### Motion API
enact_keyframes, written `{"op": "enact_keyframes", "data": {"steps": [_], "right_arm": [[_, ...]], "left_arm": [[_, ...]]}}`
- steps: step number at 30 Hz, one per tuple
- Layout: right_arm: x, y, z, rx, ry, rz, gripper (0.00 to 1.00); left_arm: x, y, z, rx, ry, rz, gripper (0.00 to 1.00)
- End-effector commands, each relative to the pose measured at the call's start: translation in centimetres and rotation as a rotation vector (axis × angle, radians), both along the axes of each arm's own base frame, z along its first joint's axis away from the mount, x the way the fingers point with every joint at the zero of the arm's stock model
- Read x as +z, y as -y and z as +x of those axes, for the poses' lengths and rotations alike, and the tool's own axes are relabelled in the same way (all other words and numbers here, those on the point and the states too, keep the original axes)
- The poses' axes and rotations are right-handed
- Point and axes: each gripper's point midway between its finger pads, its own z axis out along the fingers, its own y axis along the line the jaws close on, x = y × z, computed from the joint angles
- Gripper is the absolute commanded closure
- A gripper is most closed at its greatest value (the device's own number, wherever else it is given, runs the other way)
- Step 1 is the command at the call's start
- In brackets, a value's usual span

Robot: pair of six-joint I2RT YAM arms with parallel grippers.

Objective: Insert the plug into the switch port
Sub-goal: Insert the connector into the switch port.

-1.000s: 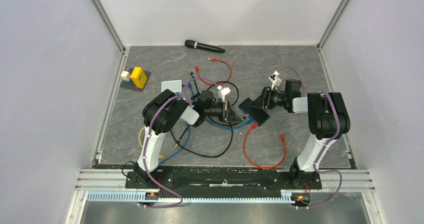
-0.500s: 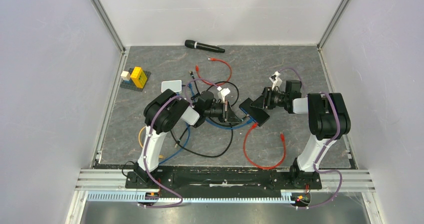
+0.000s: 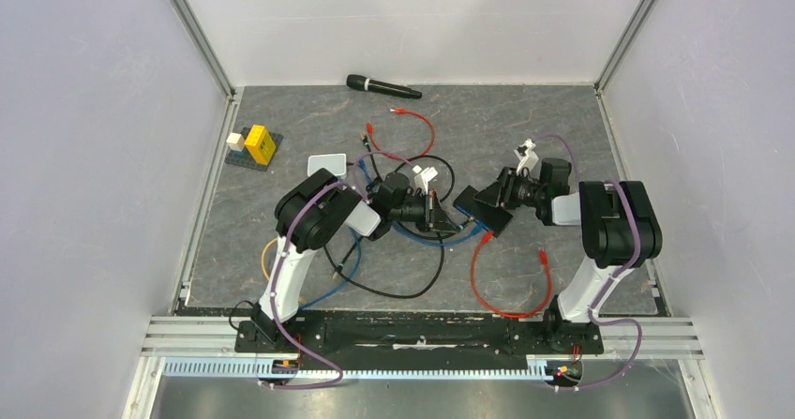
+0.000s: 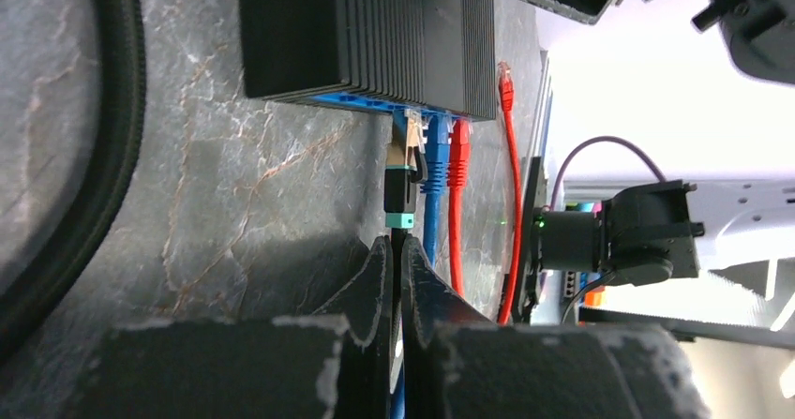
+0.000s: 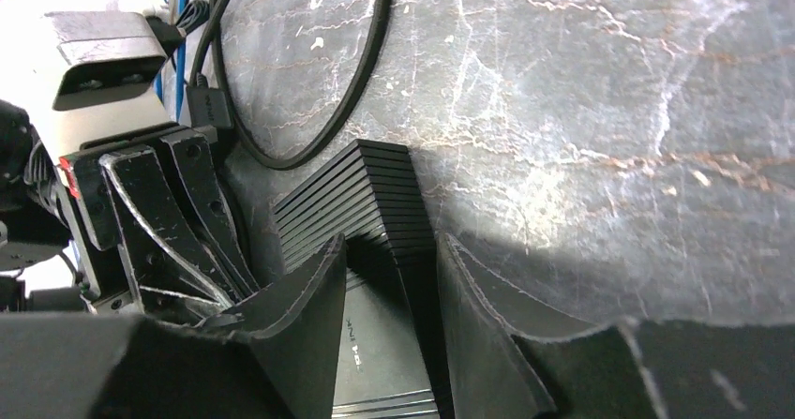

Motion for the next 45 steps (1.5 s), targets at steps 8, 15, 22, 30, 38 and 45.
{"op": "enact_keyframes", "data": {"steps": [8,15,22,30,38,45], "right_arm": [[-1.5,-0.7,-4.9,-0.31,-0.28,0.217,0.58],[-2.0,-2.9,-5.9,-0.169,-0.304,0.222,0.57],[-3.1,-3.6,-8.0,-0.13,-0.354,0.194,0.59],[-2.5,-4.5,-10.0,-0.19,-0.388,0.283,0.62],[-3.8,-7.4,-13.0,-0.025,-0.452,0.286,0.61],[-5.1,-8.1,-13.8,0.101,-0.477,0.226,0.61]], "left_arm": [[0.0,-1.1,4.2,0.335,0.024,0.038,0.98],[-1.7,0.6,3.3,0.192,0.047,0.058,0.98],[-2.6,0.2,4.4,0.219,0.066,0.101,0.98],[-1.4,-0.1,7.1,0.308,0.135,0.155,0.98],[0.9,1.7,9.1,0.233,0.232,0.165,0.98],[0.8,2.0,9.3,0.154,0.277,0.185,0.98]]}}
